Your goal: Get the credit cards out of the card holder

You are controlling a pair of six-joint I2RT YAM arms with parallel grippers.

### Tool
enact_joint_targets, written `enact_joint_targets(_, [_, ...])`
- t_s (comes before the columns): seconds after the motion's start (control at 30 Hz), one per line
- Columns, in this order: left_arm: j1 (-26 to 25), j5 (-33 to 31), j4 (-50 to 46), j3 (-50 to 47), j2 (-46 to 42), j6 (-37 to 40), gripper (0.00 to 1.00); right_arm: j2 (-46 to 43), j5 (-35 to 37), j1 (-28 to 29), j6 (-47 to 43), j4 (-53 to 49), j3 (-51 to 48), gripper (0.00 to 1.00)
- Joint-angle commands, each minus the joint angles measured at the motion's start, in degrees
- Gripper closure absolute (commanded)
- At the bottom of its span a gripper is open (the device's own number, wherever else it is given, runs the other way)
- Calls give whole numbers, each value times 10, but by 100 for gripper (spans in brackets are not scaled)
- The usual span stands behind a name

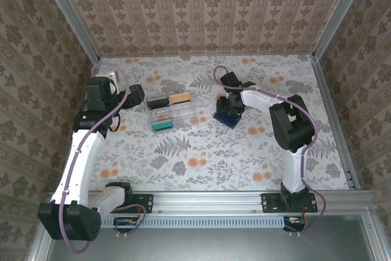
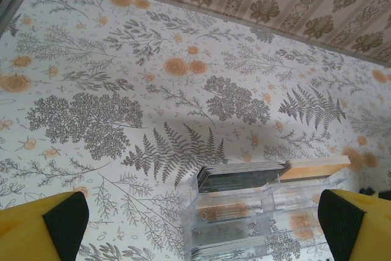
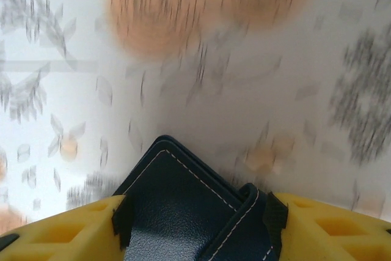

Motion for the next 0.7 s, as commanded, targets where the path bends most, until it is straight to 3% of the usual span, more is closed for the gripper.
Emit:
enact_joint_targets(0.0, [-3, 11, 11, -12, -25, 10, 0, -36, 10, 30, 62, -26, -75, 39])
enact_joint_targets(0.23, [-7, 25, 16, -28, -33, 10, 0, -123, -4, 110, 215, 5, -174, 40])
enact_joint_targets(0.43, [-26, 27, 14, -27, -30, 28, 0, -155, 9, 170, 316, -18, -155, 37])
enact_joint_targets(0.57, [-54, 7, 5, -30, -38, 18, 0, -178, 19, 196, 333, -65, -126, 38])
enact_joint_targets(0.67, [-81, 9, 5, -37, -47, 6, 0, -188, 66, 213, 281, -137, -85, 37])
